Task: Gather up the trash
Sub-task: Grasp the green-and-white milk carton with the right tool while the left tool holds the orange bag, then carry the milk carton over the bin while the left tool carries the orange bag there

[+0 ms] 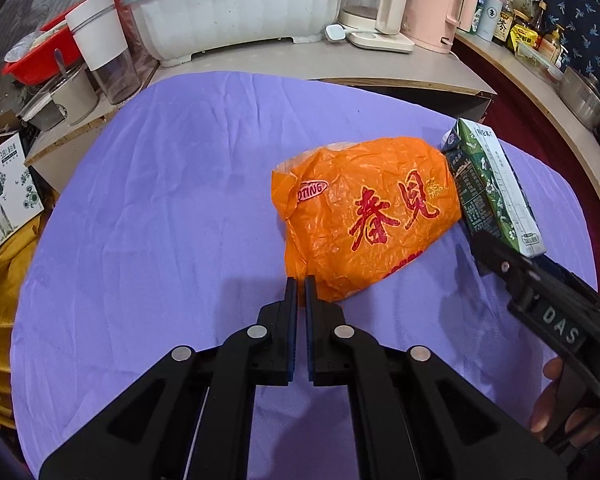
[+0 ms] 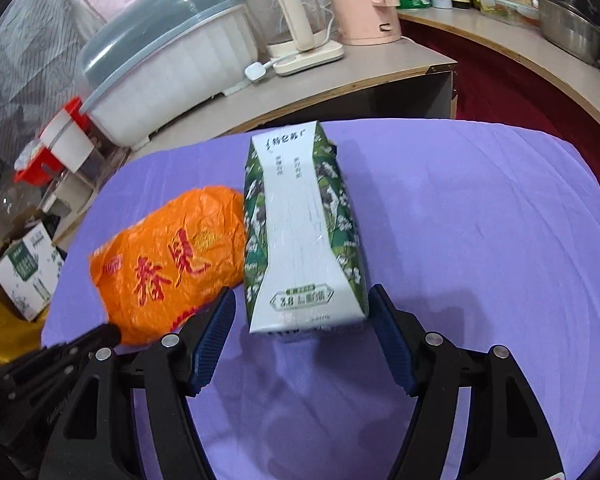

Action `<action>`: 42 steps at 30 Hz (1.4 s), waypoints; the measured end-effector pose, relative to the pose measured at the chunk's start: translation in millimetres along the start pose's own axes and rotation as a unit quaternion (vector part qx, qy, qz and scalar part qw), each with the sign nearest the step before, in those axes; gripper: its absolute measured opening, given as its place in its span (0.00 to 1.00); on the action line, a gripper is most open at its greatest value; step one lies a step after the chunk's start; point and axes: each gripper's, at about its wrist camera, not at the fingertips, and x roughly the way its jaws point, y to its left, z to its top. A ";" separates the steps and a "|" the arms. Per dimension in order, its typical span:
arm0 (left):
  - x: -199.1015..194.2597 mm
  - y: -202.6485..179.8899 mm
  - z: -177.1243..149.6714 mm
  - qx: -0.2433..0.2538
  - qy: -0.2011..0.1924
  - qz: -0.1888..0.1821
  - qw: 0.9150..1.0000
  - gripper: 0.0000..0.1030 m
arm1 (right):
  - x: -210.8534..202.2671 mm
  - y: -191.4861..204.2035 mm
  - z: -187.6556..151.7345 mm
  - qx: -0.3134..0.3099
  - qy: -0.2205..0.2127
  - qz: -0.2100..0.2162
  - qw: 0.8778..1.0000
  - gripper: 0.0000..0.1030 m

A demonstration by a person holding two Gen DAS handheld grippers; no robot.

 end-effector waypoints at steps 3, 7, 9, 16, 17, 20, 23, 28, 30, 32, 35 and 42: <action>-1.7 0.0 0.3 0.000 0.001 0.001 1.000 0.03 | 1.2 -1.5 -1.8 0.009 0.002 -0.001 1.000 0.52; -9.0 -3.0 -1.2 0.005 -0.004 0.001 1.000 0.03 | -14.9 -2.9 -12.6 0.011 -0.014 -0.012 1.000 0.51; -13.8 -5.2 -3.6 0.007 -0.005 -0.003 1.000 0.03 | -27.2 -6.1 -19.5 0.022 -0.021 -0.012 0.999 0.51; -43.8 -20.4 -22.8 0.029 -0.015 -0.017 0.999 0.03 | -75.1 -19.6 -51.5 0.060 -0.038 -0.022 0.997 0.48; -48.0 -22.6 -26.2 0.033 -0.015 -0.019 0.999 0.03 | -81.4 -20.4 -56.9 0.063 -0.041 -0.023 0.997 0.48; -62.2 -30.7 -40.7 0.045 -0.013 -0.031 0.998 0.03 | -105.8 -26.3 -77.5 0.080 -0.050 -0.027 0.995 0.48; -75.9 -41.0 -59.0 0.063 -0.013 -0.042 0.997 0.03 | -135.2 -34.0 -102.0 0.098 -0.065 -0.038 0.992 0.47; -96.4 -64.6 -92.5 0.101 -0.011 -0.056 0.993 0.03 | -172.6 -48.2 -135.6 0.123 -0.080 -0.056 0.988 0.46; -103.2 -72.9 -103.8 0.111 -0.006 -0.066 0.992 0.03 | -188.1 -55.2 -149.7 0.134 -0.087 -0.062 0.985 0.46; -111.4 -80.9 -114.9 0.122 -0.007 -0.072 0.990 0.03 | -204.0 -63.8 -164.3 0.146 -0.093 -0.068 0.983 0.46; -123.8 -92.1 -129.5 0.140 -0.010 -0.080 0.987 0.03 | -222.9 -73.5 -180.6 0.160 -0.102 -0.076 0.979 0.46; -151.0 -120.4 -156.0 0.177 -0.022 -0.098 0.979 0.03 | -267.5 -98.2 -213.9 0.190 -0.126 -0.093 0.969 0.45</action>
